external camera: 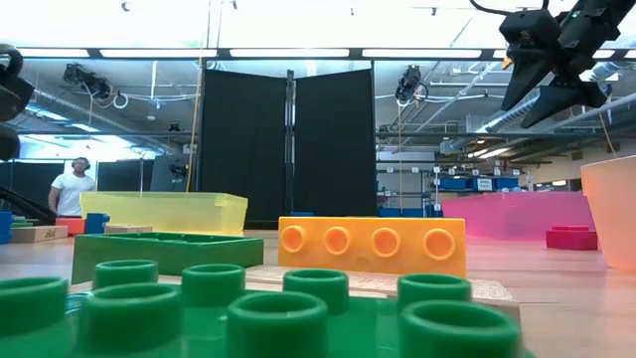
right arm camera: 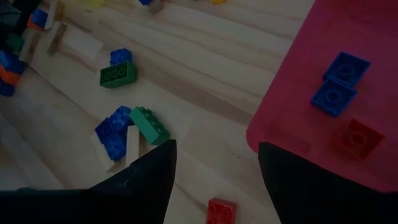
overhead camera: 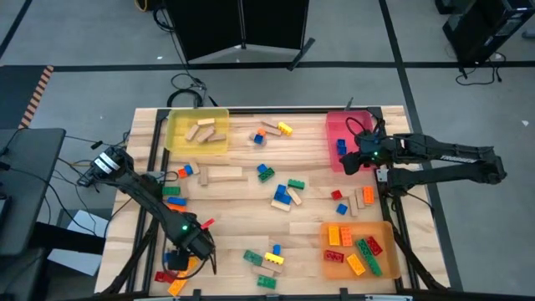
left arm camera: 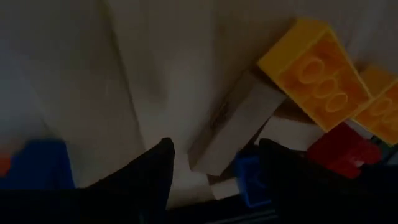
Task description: Sort blocks by size
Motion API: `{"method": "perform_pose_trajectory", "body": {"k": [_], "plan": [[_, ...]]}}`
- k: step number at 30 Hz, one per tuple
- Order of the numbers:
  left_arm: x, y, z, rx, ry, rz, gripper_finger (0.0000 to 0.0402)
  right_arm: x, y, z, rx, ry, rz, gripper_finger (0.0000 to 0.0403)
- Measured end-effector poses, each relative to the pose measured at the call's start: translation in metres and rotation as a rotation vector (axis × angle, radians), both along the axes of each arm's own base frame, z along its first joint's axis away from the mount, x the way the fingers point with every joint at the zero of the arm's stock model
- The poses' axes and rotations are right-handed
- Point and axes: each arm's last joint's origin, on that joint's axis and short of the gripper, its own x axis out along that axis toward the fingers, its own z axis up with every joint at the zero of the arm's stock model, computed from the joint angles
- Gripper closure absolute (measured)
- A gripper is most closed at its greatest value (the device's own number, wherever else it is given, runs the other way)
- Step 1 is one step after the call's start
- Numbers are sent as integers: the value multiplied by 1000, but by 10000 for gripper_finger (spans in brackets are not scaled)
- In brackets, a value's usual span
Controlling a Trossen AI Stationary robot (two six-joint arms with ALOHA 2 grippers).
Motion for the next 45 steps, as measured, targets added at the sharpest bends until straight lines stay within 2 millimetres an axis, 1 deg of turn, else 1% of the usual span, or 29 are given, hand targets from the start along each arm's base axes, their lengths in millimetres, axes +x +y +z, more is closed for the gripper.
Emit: {"method": "perform_pose_trajectory", "body": {"k": [4,8,12,16,21,26,31,34,45], "plan": [[-1,-3,0,-23,-40,-120,163,1,0,-1,-1,6,-2,160],[-4,-10,0,-60,-82,-207,163,2,0,-1,-2,11,-3,160],[-8,-17,-1,-31,-136,-241,163,2,-1,-1,-16,15,-14,163],[-12,-18,-1,51,-167,-254,163,2,-1,-1,-25,17,-21,162],[-11,-20,-1,48,-192,-254,163,2,-2,-1,-41,20,-31,160],[-5,-27,-3,-6,-255,-249,163,2,-2,-1,-44,21,-31,163],[-3,-31,-17,9,-218,-274,163,2,-2,-1,-47,22,-27,159],[-2,-33,-21,14,-203,-275,163,2,-2,-1,-48,22,-26,157],[-6,-28,-23,81,-155,-291,163,2,-2,-1,-48,23,-25,159]]}}
